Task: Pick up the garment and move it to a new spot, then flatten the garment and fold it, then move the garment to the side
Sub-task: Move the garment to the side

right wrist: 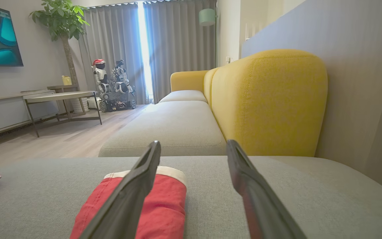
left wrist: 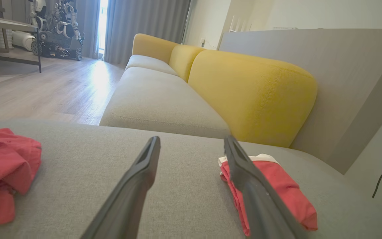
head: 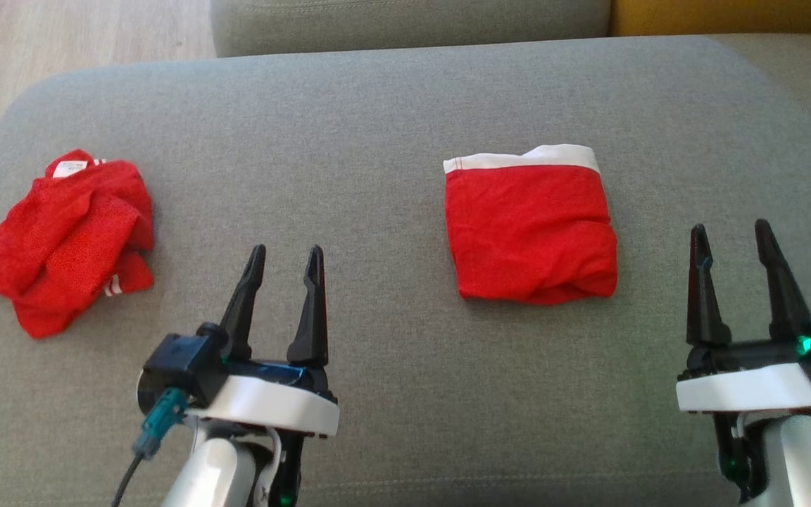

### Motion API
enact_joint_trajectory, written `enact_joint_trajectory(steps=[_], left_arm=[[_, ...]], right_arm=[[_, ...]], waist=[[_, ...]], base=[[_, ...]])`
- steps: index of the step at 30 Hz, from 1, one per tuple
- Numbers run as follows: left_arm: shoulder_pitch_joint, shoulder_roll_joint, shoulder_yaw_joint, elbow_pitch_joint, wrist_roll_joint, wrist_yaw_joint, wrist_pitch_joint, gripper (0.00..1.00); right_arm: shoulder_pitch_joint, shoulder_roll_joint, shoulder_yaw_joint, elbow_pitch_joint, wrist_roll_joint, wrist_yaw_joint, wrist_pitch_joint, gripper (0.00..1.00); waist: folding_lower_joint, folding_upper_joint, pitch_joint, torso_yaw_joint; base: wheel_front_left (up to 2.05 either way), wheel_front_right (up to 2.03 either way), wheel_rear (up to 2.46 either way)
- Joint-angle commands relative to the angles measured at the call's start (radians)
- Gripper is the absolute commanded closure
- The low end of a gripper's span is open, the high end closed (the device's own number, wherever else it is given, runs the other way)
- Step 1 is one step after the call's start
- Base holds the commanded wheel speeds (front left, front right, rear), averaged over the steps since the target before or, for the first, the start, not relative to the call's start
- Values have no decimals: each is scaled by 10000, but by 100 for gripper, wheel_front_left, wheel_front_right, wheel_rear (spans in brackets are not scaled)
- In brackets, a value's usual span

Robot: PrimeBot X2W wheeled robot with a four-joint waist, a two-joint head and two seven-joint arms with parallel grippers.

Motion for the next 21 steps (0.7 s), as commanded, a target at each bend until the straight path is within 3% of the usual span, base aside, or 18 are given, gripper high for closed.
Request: enact_joint_trajectory(steps=[1,17,21], left_arm=[[-234,24,292,-262,37,13,-59,0],[-291,24,284,-326,101,52,-59,0],[-355,24,219,-311,105,39,-59,0]], right_arm=[[-132,44,126,-385,-68,-7,-105,0],[-164,200,126,-150,-64,-7,-106,0],[-238,16,465,571,-14,-7,-83,0]], waist=[[0,-1,8,15],[0,-1,102,68],[0,-1,259,136]], base=[[0,0,0],[0,0,0],[0,0,0]])
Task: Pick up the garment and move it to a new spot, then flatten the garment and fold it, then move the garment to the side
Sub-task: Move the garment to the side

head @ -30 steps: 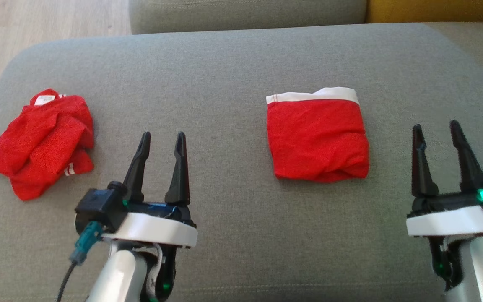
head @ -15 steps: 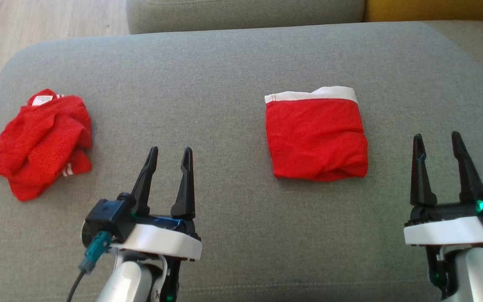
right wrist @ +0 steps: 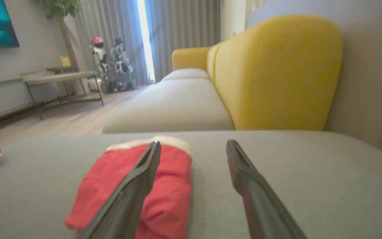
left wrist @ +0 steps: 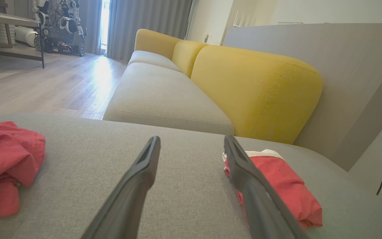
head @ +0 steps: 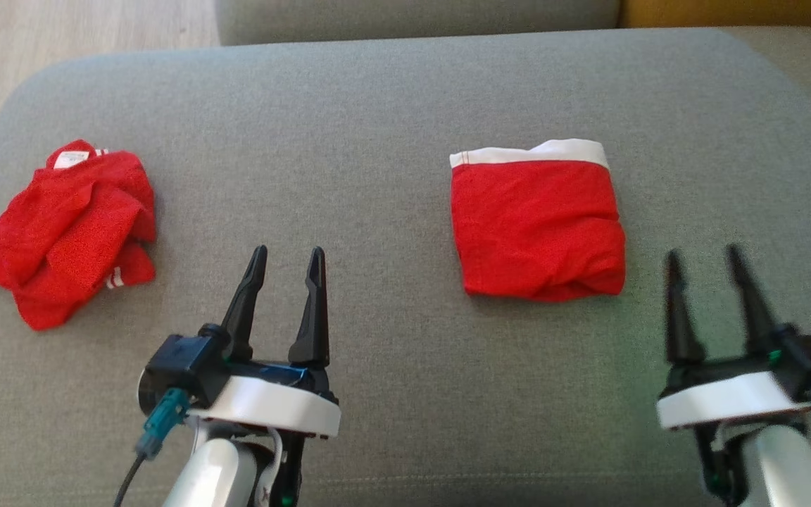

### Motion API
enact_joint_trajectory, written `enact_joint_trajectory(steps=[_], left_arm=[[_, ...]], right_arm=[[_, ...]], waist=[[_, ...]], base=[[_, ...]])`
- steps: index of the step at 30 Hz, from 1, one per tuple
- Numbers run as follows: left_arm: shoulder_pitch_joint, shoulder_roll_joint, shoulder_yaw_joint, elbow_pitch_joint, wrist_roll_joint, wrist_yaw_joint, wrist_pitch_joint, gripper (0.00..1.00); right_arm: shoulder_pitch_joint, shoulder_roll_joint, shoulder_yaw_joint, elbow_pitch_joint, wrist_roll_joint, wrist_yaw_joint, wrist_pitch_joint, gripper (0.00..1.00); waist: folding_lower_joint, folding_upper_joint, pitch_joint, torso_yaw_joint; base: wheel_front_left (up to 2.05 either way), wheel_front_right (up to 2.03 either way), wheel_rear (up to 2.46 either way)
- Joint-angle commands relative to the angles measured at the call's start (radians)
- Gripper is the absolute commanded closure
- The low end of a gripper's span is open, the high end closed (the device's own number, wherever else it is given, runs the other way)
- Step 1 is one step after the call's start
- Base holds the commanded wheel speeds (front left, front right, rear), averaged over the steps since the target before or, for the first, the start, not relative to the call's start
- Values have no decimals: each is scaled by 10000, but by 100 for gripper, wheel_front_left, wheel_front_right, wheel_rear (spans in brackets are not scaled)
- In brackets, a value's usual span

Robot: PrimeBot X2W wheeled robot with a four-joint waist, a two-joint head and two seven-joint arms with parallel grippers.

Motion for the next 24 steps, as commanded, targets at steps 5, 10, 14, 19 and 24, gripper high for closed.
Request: enact_joint_trajectory(steps=[5,10,14,19,24], left_arm=[[-615,22,148,-339,101,8,-59,0],[-847,22,8,-308,108,4,-59,0],[-1094,22,-114,-304,75,7,-59,0],[-1366,22,-237,-315,50,36,-59,0],[-1522,22,-316,-362,33,84,-59,0]], right_arm=[[-973,-324,605,686,424,-7,3,0],[-1938,-567,756,1525,1033,-7,249,0],[-2694,-775,853,2368,1578,-7,682,0],[-3445,-933,1096,3344,2203,-7,1039,0],[-3976,-1145,1638,3935,2709,-7,1077,0]], waist=[[0,0,484,171],[0,0,997,354],[0,0,1362,540],[0,0,1678,773],[0,0,1943,933]], base=[[0,0,0],[0,0,0],[0,0,0],[0,0,0],[0,0,0]])
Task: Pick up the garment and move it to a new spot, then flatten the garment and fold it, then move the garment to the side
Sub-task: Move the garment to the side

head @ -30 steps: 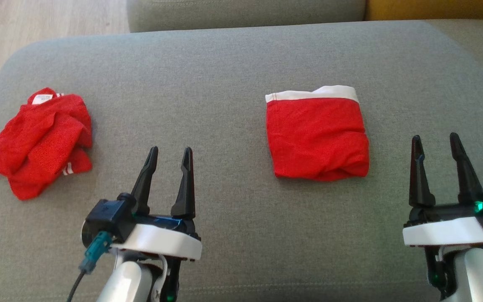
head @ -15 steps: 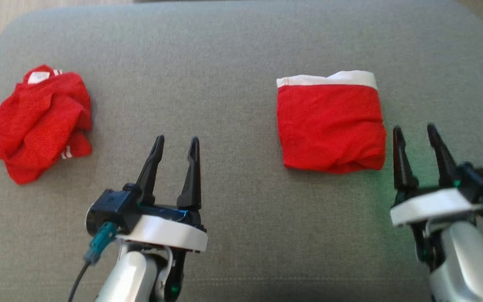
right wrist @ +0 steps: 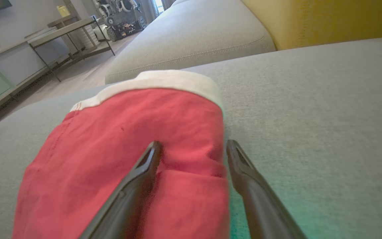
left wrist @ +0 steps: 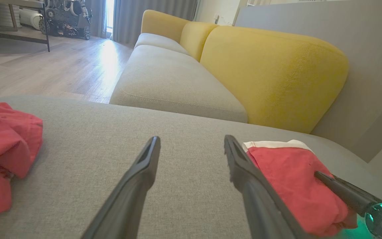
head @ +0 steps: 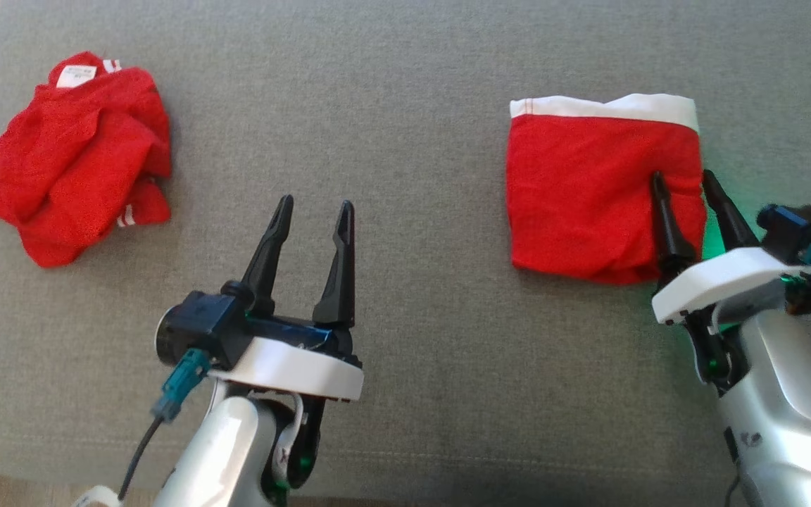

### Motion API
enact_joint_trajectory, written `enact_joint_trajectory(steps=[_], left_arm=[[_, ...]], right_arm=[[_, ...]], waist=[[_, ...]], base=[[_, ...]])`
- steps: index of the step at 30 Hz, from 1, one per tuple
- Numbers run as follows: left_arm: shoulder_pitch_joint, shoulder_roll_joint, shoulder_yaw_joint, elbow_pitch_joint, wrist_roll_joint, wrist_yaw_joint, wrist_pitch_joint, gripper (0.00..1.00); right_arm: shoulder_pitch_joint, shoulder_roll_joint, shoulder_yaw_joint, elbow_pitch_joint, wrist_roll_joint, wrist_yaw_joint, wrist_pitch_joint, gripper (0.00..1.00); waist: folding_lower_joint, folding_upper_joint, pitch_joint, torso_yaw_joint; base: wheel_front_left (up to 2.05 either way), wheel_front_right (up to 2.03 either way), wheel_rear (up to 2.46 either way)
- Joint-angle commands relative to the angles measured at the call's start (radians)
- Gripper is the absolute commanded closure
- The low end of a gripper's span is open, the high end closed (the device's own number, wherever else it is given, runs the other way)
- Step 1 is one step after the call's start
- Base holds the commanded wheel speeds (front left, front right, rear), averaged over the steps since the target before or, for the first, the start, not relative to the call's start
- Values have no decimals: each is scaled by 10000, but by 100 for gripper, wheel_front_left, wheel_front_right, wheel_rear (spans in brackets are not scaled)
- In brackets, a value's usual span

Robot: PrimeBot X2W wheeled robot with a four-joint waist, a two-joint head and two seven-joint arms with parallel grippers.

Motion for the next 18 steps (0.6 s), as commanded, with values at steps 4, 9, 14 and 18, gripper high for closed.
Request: enact_joint_trajectory(steps=[4,9,14,18], left_arm=[[-408,28,213,-351,-16,75,-59,0],[-469,28,145,-333,-69,123,-59,0],[-491,28,172,-390,-65,157,-59,0],[-509,28,221,-408,12,116,-59,0]], right_arm=[[-468,-396,742,276,-27,-7,-134,19],[-699,-748,1571,662,-247,-7,-140,100],[-1129,-1257,2125,883,-967,-7,-539,100],[-1492,-1610,2429,933,-1404,-7,-687,100]], waist=[[0,0,107,116],[0,0,75,138],[0,0,-4,-22],[0,0,-62,-262]], base=[[0,0,0],[0,0,0],[0,0,0],[0,0,0]])
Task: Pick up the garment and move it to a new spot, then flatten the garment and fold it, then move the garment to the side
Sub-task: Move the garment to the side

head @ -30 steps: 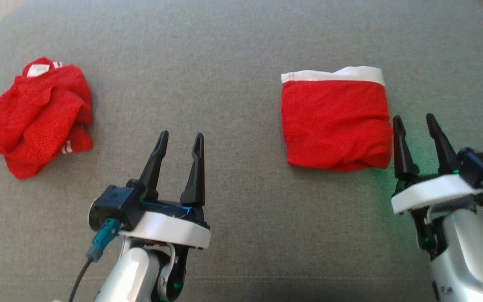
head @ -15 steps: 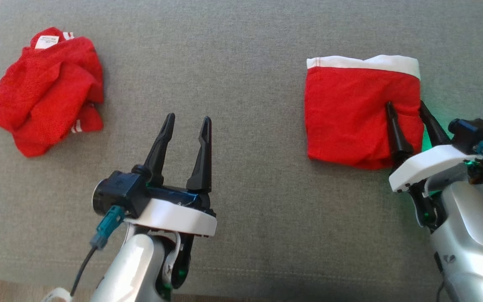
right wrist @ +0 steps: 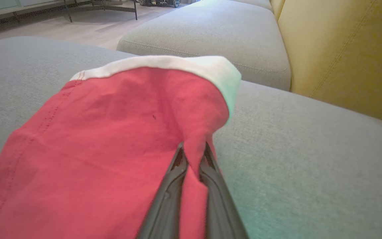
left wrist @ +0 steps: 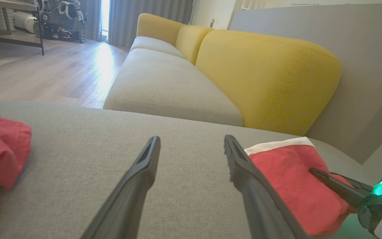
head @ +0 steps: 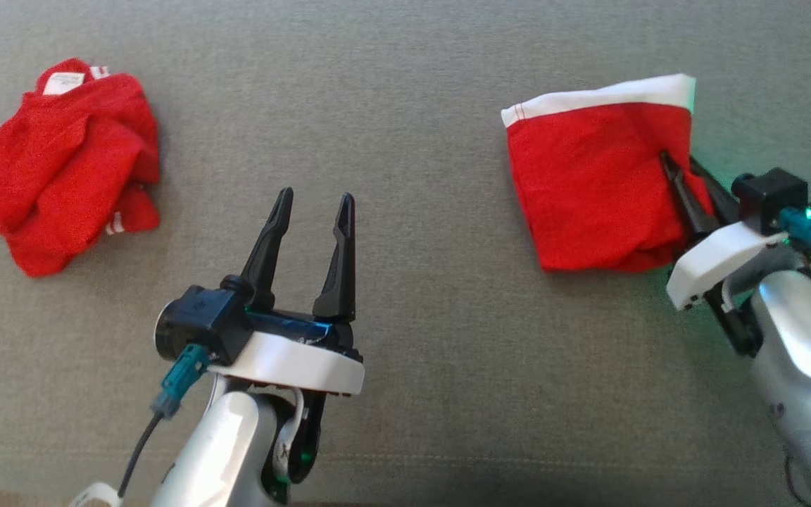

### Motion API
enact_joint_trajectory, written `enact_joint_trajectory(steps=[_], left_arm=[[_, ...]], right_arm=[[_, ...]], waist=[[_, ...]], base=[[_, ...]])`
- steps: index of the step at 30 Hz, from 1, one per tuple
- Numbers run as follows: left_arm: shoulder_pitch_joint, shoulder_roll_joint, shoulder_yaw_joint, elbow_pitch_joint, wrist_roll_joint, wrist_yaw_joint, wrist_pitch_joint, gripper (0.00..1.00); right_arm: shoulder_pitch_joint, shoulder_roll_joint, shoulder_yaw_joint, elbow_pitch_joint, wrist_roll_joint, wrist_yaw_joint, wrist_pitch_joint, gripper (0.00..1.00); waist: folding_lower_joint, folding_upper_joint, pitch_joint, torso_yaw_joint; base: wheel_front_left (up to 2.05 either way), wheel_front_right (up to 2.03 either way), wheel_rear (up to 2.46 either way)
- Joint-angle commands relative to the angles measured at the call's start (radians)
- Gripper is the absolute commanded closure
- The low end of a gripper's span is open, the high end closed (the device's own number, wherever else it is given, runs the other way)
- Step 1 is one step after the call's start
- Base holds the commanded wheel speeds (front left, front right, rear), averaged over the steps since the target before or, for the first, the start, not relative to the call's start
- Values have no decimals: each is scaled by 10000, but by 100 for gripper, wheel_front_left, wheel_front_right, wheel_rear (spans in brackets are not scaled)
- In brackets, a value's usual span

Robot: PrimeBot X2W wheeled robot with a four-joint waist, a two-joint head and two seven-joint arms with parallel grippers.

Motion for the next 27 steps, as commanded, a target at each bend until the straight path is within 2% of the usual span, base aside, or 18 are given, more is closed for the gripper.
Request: enact_joint_trajectory(steps=[1,9,13,19,27], left_arm=[[-388,29,287,-372,67,-24,-59,0],[-954,29,249,-499,355,-273,-59,0],[-1412,29,274,-501,571,-426,-59,0],[-2179,29,305,-657,835,-652,-59,0],[-3067,29,269,-757,1109,-826,-59,0]], right_arm=[[-266,-281,212,-193,-98,-7,-97,100],[-1162,-1471,1177,-571,-41,-7,399,100],[-1713,-2118,1335,-871,217,-7,676,100],[-2409,-2878,900,-802,730,-7,913,100],[-3197,-3224,-279,80,1057,-7,1117,100]], waist=[[0,0,-14,-143],[0,0,545,-839],[0,0,965,-1299],[0,0,1602,-1894],[0,0,2362,-2393]], base=[[0,0,0],[0,0,0],[0,0,0],[0,0,0],[0,0,0]])
